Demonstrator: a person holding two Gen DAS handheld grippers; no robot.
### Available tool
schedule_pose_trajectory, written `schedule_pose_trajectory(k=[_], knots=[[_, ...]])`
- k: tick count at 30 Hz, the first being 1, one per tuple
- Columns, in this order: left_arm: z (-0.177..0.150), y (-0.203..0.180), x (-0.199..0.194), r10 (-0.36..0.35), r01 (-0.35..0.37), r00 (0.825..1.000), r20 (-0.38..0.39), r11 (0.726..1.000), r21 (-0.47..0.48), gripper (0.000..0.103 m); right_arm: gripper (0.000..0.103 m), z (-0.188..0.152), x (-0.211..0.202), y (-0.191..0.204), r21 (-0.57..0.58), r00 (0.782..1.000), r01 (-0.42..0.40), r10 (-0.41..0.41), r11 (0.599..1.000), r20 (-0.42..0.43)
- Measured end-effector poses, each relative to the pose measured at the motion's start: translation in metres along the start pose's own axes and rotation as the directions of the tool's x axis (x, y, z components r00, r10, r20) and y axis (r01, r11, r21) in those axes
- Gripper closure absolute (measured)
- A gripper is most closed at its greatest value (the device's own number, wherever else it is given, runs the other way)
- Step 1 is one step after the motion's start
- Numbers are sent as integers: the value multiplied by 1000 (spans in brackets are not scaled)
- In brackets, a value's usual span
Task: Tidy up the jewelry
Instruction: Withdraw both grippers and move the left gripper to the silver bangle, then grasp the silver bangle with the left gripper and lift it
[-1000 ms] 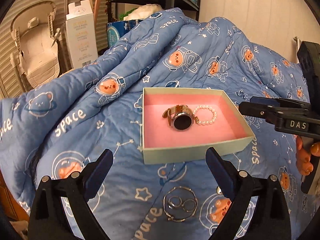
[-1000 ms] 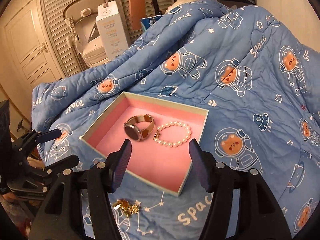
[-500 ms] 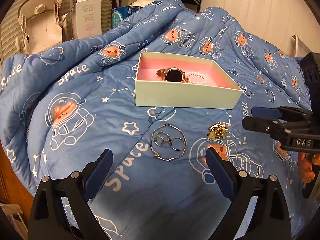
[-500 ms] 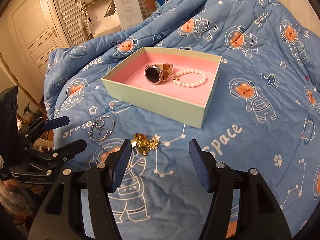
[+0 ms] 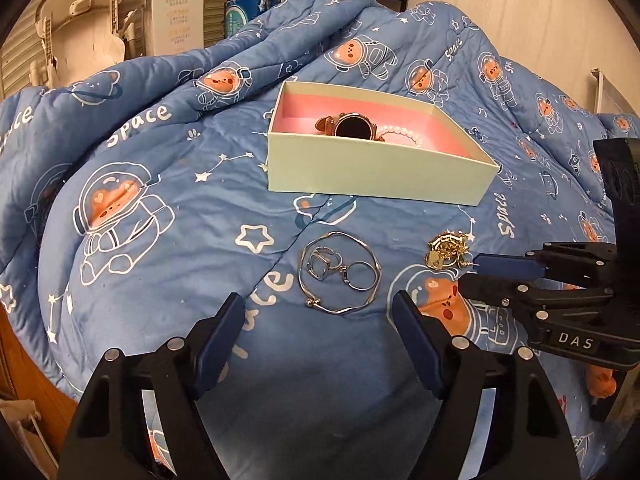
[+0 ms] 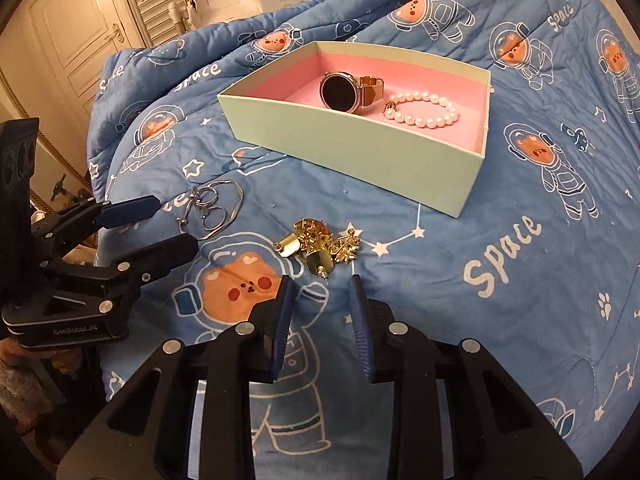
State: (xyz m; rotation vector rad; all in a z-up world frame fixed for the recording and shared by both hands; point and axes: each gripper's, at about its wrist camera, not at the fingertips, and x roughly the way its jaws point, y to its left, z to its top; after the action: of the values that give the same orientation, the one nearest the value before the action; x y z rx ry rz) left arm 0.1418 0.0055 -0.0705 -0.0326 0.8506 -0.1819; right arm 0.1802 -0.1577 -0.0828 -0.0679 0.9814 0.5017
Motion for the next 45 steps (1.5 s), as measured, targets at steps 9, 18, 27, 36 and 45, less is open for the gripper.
schedule_pose_trajectory(k=[9,18,27,36,45], knots=[[6,-5,14,-3,3,1000,-12,999,47,29,80,11,9,-4,30,1000,0,0,1000,8],[12,-9,23,5,-4,1000,-19,996,88,34,89,8,7,-8,48,1000,-6,5,999,15],[14,-7,21,-2,1,1000,2,997,81,55,89,6,6,-8,69,1000,-5,3,998,28],[11,-8,9,-20,19,1000,20,999,47,55,89,2,-2,-10,81,999,-30,27,996,38],[11,-10,-16,-45,44,997,58,999,28,55,89,-4,-20,-12,118,992,-114,108,986,62]])
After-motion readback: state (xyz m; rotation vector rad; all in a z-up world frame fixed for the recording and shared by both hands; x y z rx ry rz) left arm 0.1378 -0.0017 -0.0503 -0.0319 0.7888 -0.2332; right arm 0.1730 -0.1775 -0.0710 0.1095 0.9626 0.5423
